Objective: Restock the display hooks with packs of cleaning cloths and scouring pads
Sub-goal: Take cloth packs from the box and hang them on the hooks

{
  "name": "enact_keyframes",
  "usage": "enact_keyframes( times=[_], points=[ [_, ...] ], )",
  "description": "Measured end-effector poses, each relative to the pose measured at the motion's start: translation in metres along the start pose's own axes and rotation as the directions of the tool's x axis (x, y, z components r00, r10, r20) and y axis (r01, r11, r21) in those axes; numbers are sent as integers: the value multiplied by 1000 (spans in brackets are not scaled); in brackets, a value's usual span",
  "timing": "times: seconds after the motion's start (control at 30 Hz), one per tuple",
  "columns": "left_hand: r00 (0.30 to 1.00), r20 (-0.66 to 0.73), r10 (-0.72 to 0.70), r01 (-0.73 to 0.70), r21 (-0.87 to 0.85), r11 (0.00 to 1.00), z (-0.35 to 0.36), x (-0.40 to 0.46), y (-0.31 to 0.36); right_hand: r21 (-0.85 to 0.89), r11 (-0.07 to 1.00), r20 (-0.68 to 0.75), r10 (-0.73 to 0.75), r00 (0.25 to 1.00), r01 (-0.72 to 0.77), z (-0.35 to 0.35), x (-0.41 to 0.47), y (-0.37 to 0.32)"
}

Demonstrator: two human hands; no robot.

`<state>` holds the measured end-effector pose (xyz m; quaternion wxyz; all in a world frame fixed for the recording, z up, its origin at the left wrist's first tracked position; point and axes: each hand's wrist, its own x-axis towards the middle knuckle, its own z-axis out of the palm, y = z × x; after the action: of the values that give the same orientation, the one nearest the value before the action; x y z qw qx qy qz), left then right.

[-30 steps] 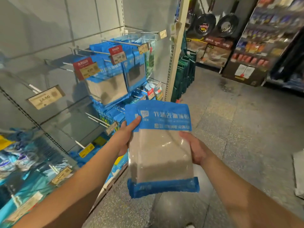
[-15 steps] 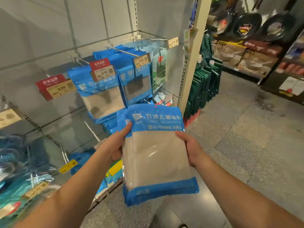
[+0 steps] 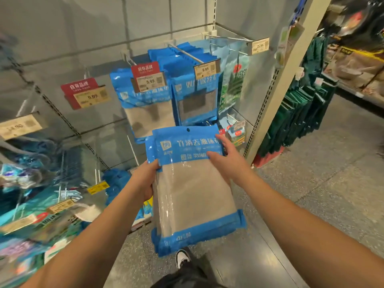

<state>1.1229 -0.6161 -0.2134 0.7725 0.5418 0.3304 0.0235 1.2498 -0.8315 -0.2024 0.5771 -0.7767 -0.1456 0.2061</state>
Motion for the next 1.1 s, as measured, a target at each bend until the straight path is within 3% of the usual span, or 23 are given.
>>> enact_keyframes(
  times=[0.13, 0.43, 0.63, 0.9, 1.0, 1.1],
  points=[
    [999, 29, 19, -19, -9, 1000, 1, 13, 10, -110, 994, -127, 3, 992, -17, 15, 33, -4],
    [996, -7, 84, -84, 26, 996, -29, 57, 39, 122, 959, 18, 257, 966, -257, -10, 114, -8],
    [980, 62, 188, -198, 342, 919, -81, 76, 64, 39, 983, -74, 182, 981, -180, -34, 157, -6],
    [955, 227, 193, -284, 491, 823, -115, 76, 102, 44, 998, -70, 53, 996, -50, -31, 175, -25],
    [938, 293, 185, -333, 619, 711, -111, 75, 121, 36, 999, -46, 6, 999, -4, -23, 185, -36],
    [917, 349, 195, -400, 778, 484, -99, 74, 136, 11, 999, 18, -51, 999, 50, -7, 195, -48]
  ],
)
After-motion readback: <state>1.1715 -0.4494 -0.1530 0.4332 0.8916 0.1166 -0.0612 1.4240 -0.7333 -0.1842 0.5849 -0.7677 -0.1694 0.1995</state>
